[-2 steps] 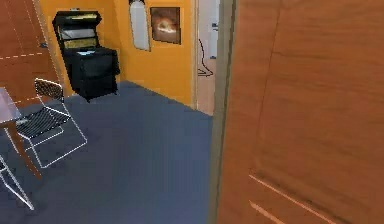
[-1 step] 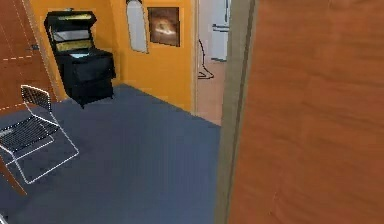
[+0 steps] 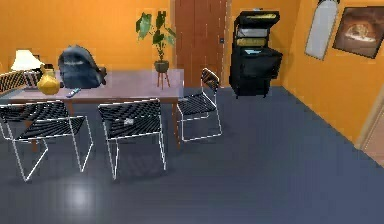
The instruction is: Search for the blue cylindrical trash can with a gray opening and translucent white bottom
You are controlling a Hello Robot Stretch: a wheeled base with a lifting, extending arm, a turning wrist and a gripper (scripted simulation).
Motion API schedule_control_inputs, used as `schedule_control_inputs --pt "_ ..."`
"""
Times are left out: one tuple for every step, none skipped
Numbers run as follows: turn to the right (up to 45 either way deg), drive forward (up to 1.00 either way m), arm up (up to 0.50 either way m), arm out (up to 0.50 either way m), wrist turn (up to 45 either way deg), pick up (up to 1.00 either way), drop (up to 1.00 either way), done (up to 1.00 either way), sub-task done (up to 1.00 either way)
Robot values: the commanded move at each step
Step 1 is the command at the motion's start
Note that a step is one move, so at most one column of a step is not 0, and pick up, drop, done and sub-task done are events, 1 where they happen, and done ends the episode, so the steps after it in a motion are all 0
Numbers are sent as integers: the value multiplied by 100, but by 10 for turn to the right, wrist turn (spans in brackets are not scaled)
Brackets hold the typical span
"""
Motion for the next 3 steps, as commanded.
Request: schedule_control_inputs --pt "-210 0 0 0 0 0 0 0 0" --pt "0 80 0 0 0 0 0 0 0" --pt "-450 0 0 0 0 0 0 0 0"
